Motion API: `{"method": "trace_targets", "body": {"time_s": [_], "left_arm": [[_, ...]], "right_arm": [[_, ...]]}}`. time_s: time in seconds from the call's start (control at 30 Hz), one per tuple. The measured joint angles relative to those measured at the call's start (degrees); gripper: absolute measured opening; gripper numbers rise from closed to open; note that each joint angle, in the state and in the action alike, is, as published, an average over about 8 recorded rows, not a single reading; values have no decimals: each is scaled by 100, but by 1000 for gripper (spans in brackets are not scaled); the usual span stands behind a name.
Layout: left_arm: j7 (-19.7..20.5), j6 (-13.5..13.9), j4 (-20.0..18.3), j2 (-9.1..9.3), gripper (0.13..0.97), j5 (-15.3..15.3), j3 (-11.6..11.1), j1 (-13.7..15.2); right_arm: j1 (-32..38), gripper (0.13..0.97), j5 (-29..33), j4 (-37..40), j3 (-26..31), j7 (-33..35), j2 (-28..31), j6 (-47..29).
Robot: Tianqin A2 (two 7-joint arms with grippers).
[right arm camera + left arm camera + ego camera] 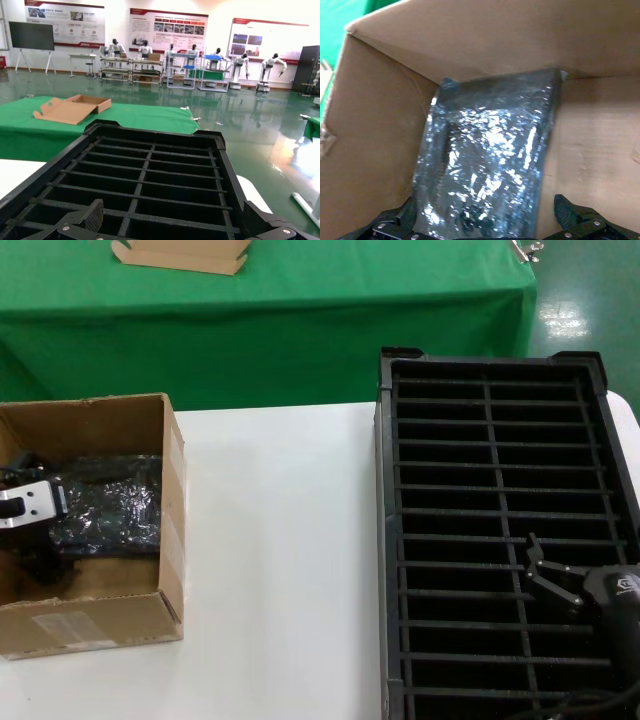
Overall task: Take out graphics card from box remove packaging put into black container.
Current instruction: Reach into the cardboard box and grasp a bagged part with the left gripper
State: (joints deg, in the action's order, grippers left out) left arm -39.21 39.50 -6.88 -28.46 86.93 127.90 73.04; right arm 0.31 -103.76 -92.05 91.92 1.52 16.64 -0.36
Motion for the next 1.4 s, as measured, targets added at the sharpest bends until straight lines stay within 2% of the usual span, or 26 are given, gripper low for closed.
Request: {"method": "trace_targets", "body": {"time_s": [0.3,0.6,0.73,1.03,1.3,1.33,1.4], "left_arm": [[-359,-152,261,83,958,-57,-521,49],[-565,-217,373,67,891,-90,-909,24],[-624,-216,400,51,891,-100,-1041,11],[-715,-202,454,27,758,-148,-1269,-47],[-743,-194,480,22,560,-174,-1433,-110],[-749,-195,481,21,560,-175,-1454,-119],[-763,-198,481,21,509,-176,-1494,-137]], "right_arm": [[0,966,0,0,0,0,0,0],[0,966,0,0,0,0,0,0],[0,966,0,0,0,0,0,0],[0,966,0,0,0,0,0,0],[0,966,0,0,0,0,0,0],[0,966,0,0,0,0,0,0],[0,966,0,0,0,0,0,0]]}}
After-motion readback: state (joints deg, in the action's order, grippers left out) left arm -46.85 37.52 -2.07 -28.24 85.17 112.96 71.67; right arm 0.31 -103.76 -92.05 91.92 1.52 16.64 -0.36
